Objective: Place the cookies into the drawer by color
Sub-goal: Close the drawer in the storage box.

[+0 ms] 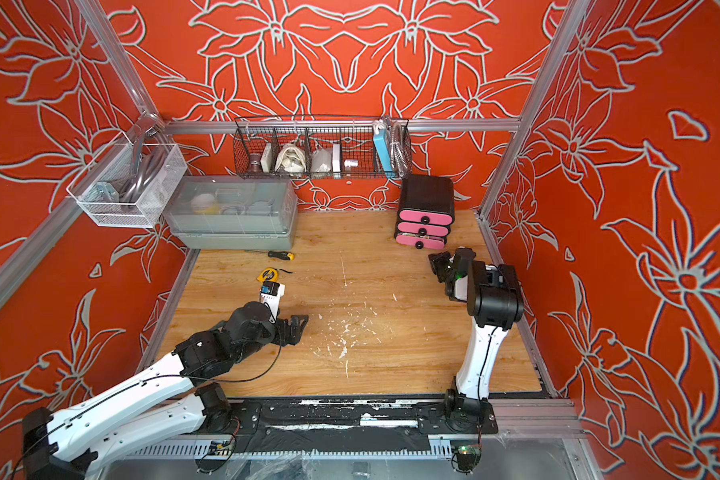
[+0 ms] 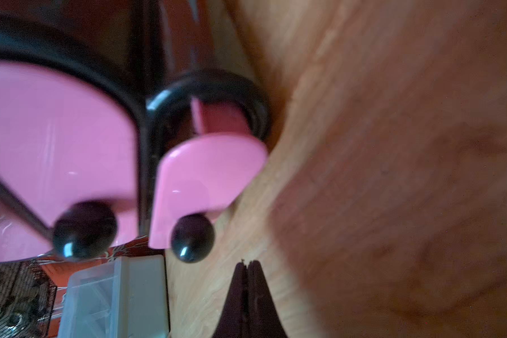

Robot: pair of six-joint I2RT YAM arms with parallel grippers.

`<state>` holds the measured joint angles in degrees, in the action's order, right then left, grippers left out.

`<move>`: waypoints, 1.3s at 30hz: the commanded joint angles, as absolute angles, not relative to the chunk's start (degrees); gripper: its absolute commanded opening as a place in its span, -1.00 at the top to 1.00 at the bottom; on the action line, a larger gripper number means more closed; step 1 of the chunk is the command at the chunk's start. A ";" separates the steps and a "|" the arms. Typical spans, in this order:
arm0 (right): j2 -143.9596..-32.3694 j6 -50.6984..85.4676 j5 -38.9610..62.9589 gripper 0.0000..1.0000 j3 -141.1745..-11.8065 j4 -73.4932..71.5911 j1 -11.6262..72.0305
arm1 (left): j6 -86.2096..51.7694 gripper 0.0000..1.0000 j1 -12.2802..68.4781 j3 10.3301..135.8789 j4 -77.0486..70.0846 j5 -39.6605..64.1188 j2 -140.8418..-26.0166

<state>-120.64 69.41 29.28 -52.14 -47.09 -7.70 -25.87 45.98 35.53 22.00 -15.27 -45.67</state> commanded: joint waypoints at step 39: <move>-63.36 27.97 9.49 -0.01 -37.55 -2.03 -5.69 | 6.29 -0.86 38.03 15.63 -13.56 -38.94 -33.25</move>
<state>-70.52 44.14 19.97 -40.95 -19.84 -6.07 -3.68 40.95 19.27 -0.36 -36.29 -33.10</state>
